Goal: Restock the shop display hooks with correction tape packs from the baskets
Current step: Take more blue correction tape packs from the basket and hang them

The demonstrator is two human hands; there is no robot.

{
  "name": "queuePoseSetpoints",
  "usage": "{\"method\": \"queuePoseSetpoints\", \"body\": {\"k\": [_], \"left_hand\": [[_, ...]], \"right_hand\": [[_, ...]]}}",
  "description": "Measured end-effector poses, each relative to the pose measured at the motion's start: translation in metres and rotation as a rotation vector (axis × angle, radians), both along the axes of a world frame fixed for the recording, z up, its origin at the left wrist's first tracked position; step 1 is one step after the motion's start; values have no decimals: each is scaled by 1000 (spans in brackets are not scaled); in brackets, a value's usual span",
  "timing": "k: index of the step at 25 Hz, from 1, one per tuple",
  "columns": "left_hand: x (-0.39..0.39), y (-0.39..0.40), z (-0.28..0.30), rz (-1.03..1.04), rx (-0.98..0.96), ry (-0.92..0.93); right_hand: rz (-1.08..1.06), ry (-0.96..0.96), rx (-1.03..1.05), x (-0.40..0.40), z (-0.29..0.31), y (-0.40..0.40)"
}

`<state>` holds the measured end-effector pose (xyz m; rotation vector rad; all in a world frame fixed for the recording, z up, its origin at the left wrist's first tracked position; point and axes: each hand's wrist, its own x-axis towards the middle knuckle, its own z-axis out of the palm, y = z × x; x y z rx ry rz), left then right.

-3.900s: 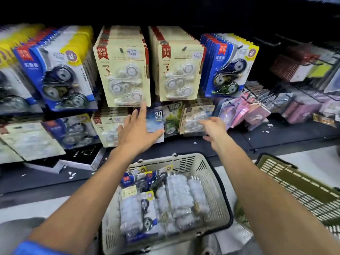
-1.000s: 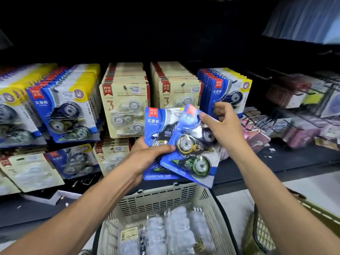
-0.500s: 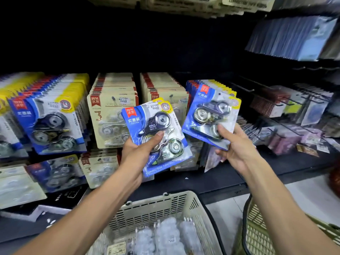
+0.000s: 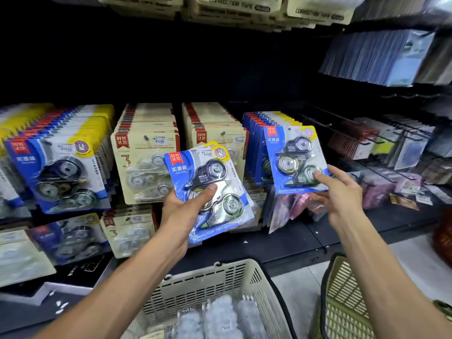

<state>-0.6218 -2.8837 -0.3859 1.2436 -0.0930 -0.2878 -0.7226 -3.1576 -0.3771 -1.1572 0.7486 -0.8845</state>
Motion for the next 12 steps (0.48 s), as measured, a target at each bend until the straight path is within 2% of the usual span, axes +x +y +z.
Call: {"method": "queuePoseSetpoints", "body": {"k": [12], "left_hand": [[9,7,-6,-17,-2,-10]], "right_hand": [[-158,31,-66,56,-9,-2]]}}
